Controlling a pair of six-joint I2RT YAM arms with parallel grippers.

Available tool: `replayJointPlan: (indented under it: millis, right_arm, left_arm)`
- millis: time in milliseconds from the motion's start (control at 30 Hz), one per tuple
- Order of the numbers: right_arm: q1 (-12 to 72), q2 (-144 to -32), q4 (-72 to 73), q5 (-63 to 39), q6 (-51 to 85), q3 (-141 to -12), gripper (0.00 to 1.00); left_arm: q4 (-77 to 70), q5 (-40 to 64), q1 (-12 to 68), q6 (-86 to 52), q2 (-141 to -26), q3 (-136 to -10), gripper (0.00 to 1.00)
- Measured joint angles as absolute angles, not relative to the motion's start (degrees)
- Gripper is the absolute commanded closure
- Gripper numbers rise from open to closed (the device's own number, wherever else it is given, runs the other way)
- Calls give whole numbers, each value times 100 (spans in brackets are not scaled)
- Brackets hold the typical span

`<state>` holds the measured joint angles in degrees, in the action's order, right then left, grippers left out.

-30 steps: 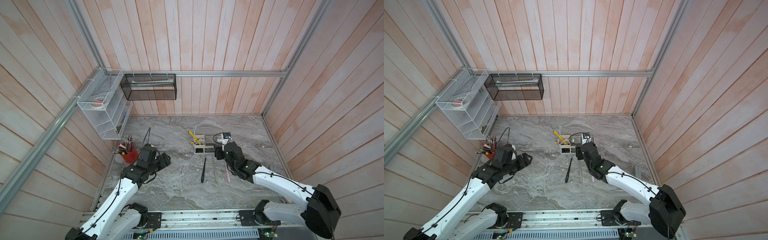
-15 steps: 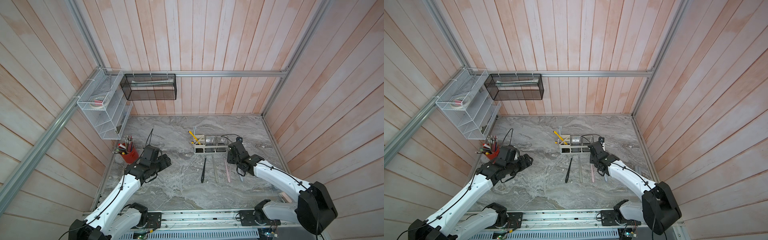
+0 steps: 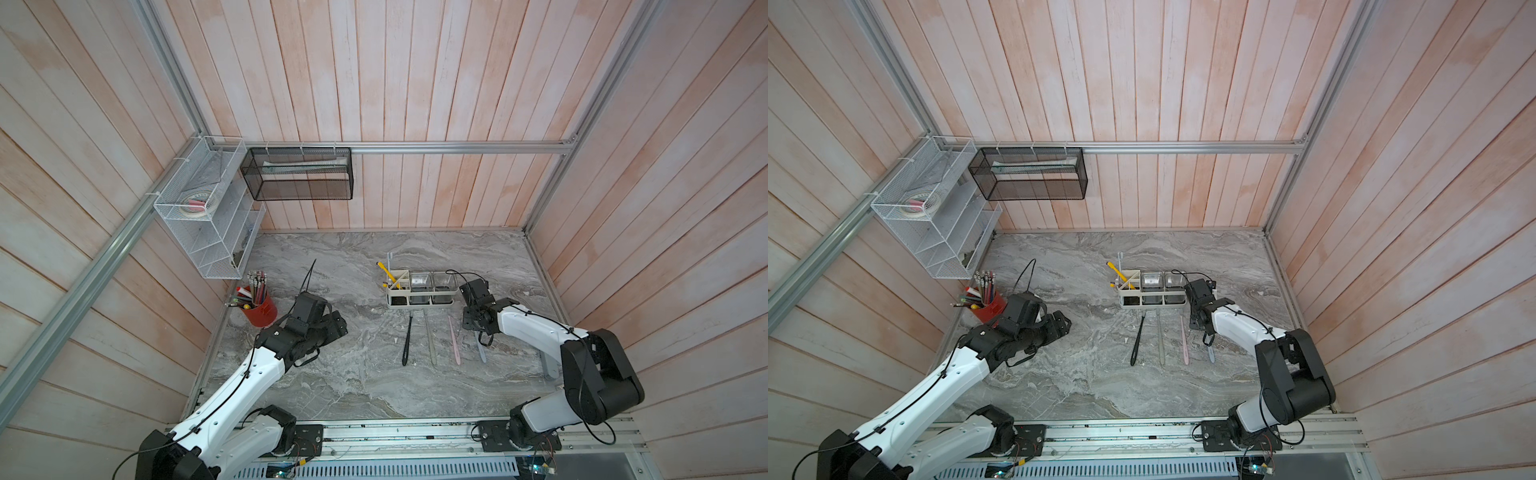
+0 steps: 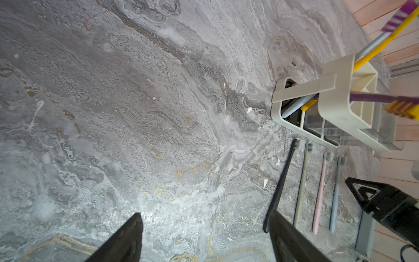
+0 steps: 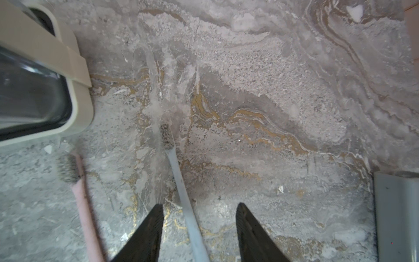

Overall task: Place the toothbrush into the toothbrush holder
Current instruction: Pick up the toothbrush from the center of the board.

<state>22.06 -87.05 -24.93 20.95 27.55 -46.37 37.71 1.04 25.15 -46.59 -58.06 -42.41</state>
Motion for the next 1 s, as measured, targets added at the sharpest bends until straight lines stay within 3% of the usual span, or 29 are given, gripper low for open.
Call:
replayJointPlan:
  millis: [333, 700, 1000]
  right_arm:
    - [2169, -9061, -2349, 1765, 2657, -4639, 52]
    - [2235, -7808, -2467, 1494, 2989, -3913, 50]
    - [2355, -8162, -2491, 1402, 3249, -3824, 51]
  left_arm:
    - [3656, 104, 2606, -4727, -5867, -4241, 12]
    - [3601, 121, 2687, -4829, -5878, -4241, 12]
    - [3597, 121, 2757, -4890, -5883, -4241, 12]
